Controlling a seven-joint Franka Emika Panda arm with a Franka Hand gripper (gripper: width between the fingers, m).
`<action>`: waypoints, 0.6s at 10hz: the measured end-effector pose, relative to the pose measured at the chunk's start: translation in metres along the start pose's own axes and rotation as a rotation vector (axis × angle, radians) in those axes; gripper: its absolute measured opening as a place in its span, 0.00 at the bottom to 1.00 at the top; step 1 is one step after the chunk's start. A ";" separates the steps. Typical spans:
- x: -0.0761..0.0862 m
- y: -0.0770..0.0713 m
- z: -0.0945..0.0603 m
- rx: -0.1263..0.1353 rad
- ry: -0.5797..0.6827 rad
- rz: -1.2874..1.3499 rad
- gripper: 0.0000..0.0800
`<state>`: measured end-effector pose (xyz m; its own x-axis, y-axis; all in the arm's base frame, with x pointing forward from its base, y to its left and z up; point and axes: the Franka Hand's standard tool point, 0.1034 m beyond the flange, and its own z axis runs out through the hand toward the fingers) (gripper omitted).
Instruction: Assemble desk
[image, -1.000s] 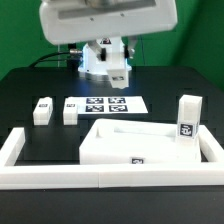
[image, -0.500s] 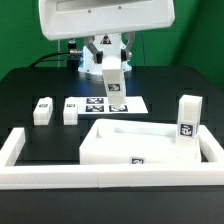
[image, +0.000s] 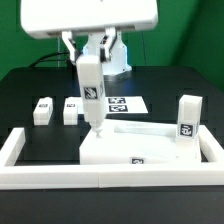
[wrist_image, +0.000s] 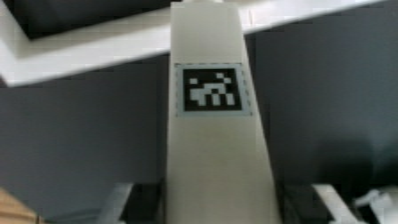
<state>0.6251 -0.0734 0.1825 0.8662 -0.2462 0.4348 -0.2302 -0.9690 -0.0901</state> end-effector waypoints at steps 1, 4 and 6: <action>-0.016 -0.004 0.006 0.001 -0.027 0.001 0.36; -0.051 -0.014 0.018 -0.021 -0.032 0.002 0.36; -0.059 -0.009 0.018 -0.031 -0.033 0.000 0.36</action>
Offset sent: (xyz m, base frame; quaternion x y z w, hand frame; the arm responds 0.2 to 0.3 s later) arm -0.0358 0.0093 -0.0253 -0.0534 0.0162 0.0008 0.9984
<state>0.5842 -0.0506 0.1414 0.8801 -0.2475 0.4051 -0.2436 -0.9679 -0.0620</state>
